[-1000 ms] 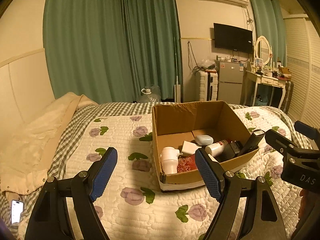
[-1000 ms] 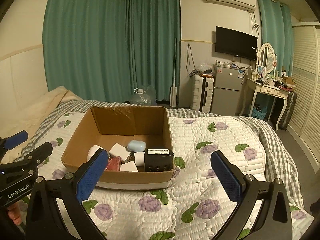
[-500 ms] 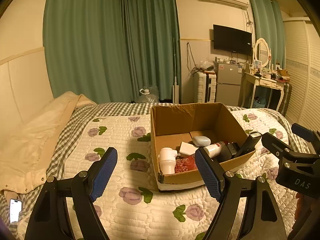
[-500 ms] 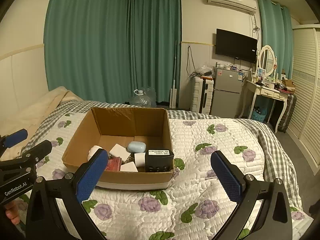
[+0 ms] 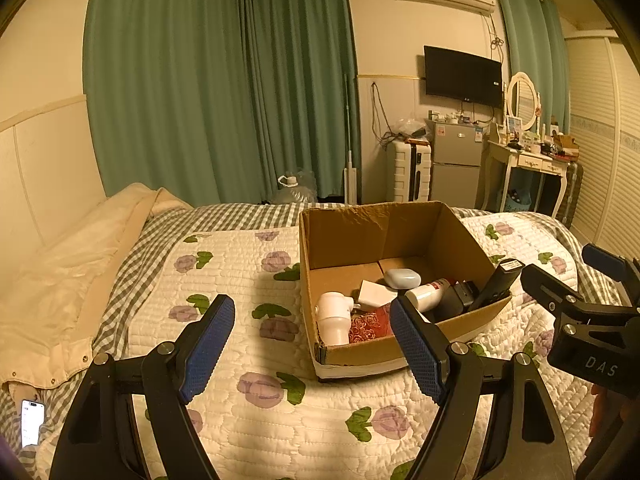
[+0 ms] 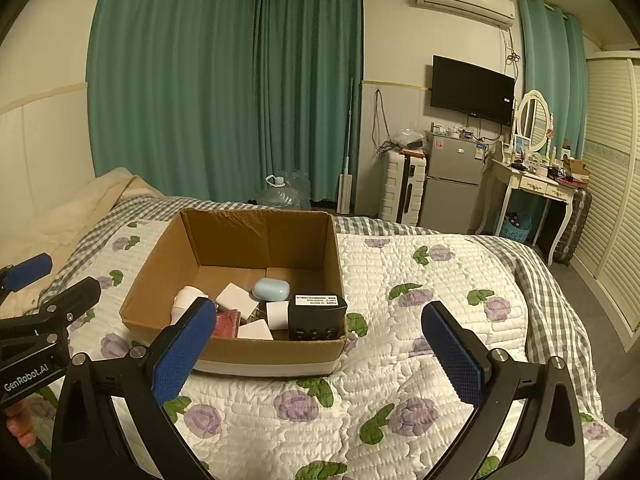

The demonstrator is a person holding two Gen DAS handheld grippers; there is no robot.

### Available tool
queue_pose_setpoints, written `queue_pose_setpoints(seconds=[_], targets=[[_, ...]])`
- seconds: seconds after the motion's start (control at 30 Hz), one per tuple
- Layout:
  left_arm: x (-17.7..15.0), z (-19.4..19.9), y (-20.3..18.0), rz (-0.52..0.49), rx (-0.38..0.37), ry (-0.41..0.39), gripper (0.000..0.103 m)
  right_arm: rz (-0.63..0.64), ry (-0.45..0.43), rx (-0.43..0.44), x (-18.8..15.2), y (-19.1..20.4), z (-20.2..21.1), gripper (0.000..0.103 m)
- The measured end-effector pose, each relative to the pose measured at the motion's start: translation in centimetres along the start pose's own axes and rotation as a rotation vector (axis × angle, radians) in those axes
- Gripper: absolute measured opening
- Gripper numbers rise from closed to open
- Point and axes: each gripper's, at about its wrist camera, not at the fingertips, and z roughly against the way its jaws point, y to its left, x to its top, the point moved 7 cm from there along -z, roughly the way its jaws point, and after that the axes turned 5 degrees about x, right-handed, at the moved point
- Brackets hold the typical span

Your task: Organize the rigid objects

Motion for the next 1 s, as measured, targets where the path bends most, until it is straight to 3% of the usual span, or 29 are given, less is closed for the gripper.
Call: queue_pose_setpoints(seconds=[1.0], targets=[[-0.10, 0.06, -0.08, 0.000, -0.002, -0.006, 0.082, -0.003, 0.021, -0.012, -0.32, -0.45, -0.36, 0.103]])
